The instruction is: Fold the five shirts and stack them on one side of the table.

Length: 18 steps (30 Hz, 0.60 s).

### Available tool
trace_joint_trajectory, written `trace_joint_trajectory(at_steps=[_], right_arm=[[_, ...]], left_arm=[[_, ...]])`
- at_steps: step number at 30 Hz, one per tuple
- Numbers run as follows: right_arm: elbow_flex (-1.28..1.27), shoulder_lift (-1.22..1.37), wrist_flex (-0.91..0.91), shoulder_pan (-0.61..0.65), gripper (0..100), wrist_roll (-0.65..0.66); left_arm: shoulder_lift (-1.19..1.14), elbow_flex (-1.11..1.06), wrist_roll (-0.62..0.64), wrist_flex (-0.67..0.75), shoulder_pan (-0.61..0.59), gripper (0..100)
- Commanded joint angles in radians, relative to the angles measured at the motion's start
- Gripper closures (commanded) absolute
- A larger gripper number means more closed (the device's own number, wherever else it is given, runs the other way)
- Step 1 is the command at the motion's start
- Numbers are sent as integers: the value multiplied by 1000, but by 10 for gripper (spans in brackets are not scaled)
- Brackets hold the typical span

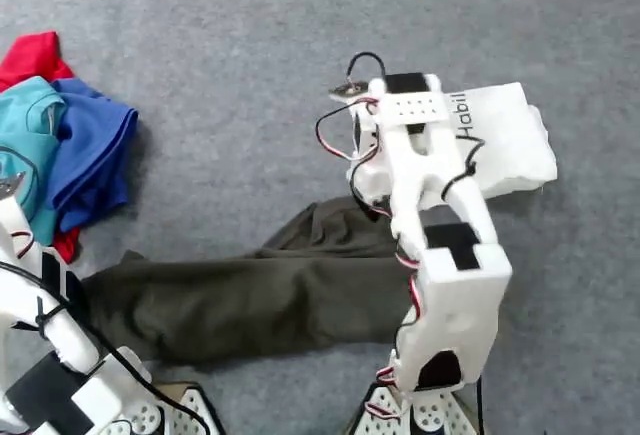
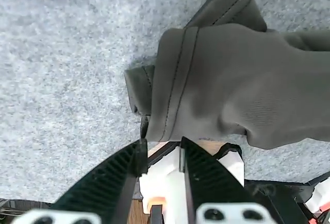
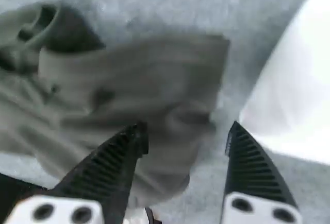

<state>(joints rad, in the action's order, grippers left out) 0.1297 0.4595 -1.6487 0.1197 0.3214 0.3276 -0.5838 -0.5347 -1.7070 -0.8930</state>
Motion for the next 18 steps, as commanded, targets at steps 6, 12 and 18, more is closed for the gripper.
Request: trace_joint_trajectory(at_steps=[6, 12, 18], right_arm=[[185, 147, 31, 12, 748, -20], [231, 216, 25, 14, 748, -20], [222, 228, 55, 14, 851, -20]], left_arm=[[32, 1, -5, -14, -5, 870], [32, 1, -3, -11, -5, 870], [28, 1, -3, -9, -5, 870]])
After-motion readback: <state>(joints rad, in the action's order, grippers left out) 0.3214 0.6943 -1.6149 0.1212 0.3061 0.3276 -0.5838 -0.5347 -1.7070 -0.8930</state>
